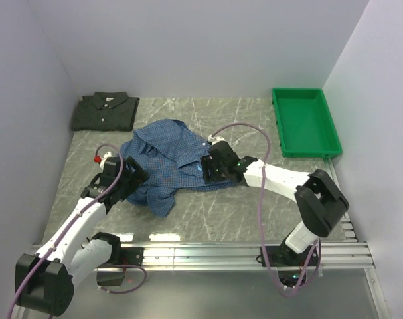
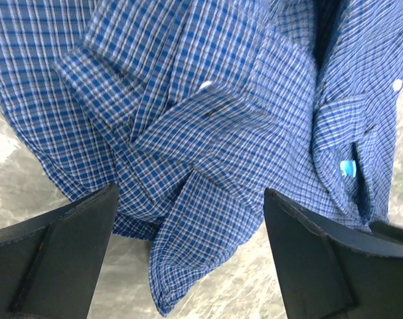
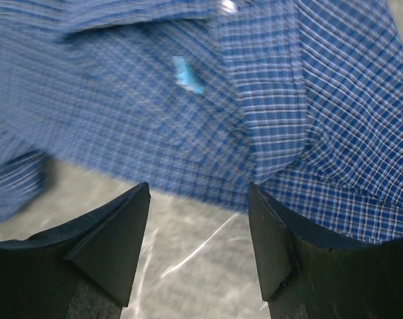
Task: Fold and stack the long sleeve shirts
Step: Flatten the shirt out
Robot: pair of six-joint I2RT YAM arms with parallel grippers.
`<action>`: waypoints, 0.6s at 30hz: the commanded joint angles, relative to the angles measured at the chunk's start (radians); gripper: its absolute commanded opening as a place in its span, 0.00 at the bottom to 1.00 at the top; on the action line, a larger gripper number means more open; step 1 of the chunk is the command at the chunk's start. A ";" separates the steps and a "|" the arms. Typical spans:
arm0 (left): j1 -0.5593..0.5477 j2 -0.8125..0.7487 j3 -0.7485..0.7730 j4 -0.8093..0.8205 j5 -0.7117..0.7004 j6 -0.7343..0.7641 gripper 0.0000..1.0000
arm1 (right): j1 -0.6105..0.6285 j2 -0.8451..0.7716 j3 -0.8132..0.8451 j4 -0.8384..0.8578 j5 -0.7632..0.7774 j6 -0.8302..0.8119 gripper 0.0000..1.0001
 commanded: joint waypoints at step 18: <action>0.004 0.008 -0.070 0.104 0.068 0.012 0.95 | -0.088 0.075 0.191 -0.045 0.138 0.012 0.00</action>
